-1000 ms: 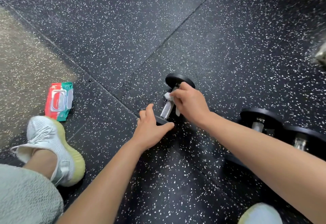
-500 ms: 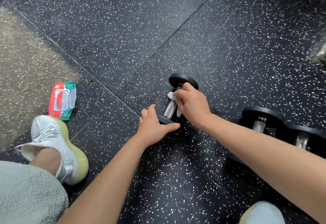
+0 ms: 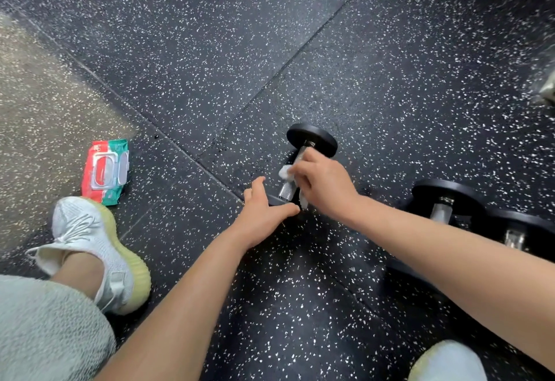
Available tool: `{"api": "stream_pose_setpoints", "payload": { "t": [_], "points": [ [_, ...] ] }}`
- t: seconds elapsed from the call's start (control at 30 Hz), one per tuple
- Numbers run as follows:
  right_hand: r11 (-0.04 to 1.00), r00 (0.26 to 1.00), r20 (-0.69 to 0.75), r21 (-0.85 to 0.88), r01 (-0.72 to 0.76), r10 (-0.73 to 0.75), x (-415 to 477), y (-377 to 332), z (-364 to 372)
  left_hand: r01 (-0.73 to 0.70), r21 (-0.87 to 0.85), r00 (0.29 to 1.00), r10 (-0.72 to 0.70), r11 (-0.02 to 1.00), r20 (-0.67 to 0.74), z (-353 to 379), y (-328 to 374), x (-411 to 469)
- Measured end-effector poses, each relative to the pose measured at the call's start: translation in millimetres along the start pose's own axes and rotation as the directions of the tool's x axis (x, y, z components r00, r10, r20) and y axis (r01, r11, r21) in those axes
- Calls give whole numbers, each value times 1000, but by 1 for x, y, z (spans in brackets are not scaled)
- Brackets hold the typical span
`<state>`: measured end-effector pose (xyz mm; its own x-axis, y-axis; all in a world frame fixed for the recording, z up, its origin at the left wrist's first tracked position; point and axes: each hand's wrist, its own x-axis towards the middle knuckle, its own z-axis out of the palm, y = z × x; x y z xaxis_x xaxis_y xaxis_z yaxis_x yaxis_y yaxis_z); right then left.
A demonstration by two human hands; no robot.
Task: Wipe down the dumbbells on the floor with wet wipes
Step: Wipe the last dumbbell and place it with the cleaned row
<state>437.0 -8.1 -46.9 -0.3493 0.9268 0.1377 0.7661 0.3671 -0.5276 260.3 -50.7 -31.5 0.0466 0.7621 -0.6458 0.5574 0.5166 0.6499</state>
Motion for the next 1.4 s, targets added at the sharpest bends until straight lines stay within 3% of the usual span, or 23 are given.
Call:
{"api": "stream_pose_setpoints", "payload": {
  "t": [0.1, 0.17, 0.37, 0.57, 0.67, 0.8, 1.0, 1.2, 1.4],
  "points": [
    [988, 976, 152, 38, 153, -157, -14, -4, 0, -1, -22, 1000, 1, 1000, 13, 0, -1, 0],
    [986, 975, 149, 20, 166, -167, -9, 2, -4, 0, -20, 1000, 0, 1000, 11, 1, -2, 1],
    [997, 994, -69, -4, -82, 82, 5, 7, -6, 12, -37, 1000, -11, 999, 23, 0, 0, 3],
    [986, 976, 141, 57, 157, -164, -14, 1, -6, 11, -14, 999, -10, 1000, 40, 2, -1, 3],
    [995, 992, 76, 6, 96, -96, 1, 10, -10, 3, -2, 1000, -3, 1000, 29, 2, -2, 4],
    [991, 991, -79, -66, -113, 108, 9, 10, -10, -6, 36, 999, 4, 999, 42, 3, -5, 5],
    [992, 989, 92, -43, 121, -117, -16, 5, -10, -28, 145, 1000, 28, 989, 0, 9, -6, 4],
    [992, 992, -79, -76, -104, 98, 2, 17, -14, -39, 113, 999, 37, 993, 23, 11, -3, 2],
    [988, 984, 114, -55, 144, -137, -22, 2, -7, -16, -1, 999, 16, 1000, 45, 11, -2, 3]
  ]
}}
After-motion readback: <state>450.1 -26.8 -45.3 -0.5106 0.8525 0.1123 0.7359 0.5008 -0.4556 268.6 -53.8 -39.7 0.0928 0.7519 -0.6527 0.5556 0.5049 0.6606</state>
